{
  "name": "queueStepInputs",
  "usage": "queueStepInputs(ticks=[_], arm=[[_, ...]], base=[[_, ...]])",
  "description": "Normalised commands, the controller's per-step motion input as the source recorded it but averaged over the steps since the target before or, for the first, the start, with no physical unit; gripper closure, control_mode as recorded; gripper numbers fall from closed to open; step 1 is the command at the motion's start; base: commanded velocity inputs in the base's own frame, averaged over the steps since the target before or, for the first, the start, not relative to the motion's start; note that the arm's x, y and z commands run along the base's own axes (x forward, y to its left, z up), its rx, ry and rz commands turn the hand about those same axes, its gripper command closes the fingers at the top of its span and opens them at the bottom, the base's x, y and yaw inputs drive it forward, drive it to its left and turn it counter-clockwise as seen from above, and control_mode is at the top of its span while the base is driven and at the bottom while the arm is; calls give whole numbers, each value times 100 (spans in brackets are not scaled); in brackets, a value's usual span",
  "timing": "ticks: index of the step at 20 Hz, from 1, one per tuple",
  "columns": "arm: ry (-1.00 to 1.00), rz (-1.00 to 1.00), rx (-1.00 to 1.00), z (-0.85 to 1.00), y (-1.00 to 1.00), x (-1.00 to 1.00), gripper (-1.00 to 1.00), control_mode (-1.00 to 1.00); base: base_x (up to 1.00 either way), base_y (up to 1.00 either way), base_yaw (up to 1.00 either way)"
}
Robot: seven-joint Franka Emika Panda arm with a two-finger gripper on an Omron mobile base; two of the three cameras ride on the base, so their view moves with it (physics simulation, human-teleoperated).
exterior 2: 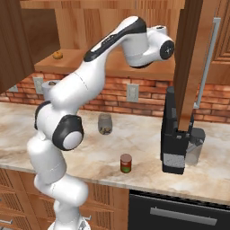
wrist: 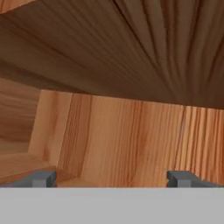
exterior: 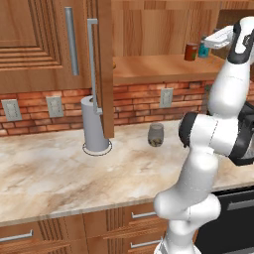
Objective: Pick the cans from the counter and place them in their designated side in the cabinet.
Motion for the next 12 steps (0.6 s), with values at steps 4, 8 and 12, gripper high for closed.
queueStepInputs(ticks=[4,8,12], arm=[[2,6,-5,-31,57,-90,-100,-100],[2,7,-5,-29,55,-90,-100,-100],[3,6,-5,-29,57,-88,-100,-100]], base=[[0,0,0],[0,0,0],[0,0,0]])
